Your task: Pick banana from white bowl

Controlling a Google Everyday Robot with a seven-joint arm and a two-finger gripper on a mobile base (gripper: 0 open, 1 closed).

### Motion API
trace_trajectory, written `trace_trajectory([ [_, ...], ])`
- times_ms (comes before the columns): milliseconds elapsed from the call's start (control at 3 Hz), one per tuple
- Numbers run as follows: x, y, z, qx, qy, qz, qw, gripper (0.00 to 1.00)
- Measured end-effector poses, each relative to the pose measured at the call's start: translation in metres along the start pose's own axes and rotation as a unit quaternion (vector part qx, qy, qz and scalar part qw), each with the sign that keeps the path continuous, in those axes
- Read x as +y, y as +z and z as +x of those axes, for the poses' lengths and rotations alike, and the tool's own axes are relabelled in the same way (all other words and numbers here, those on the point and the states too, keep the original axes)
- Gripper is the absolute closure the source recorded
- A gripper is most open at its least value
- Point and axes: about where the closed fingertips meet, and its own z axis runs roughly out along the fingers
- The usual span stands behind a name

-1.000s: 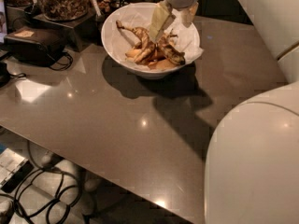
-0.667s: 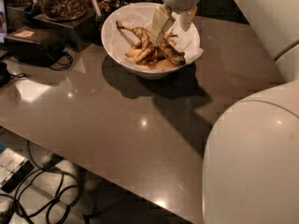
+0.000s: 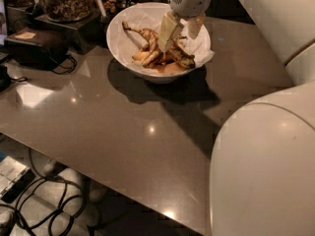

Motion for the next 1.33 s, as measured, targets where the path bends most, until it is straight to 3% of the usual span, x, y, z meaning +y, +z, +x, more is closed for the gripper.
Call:
trace_trajectory([
  [1333,-0.007,0.026,-0.004,0.022,0.001,-0.008,0.9997,0.41],
])
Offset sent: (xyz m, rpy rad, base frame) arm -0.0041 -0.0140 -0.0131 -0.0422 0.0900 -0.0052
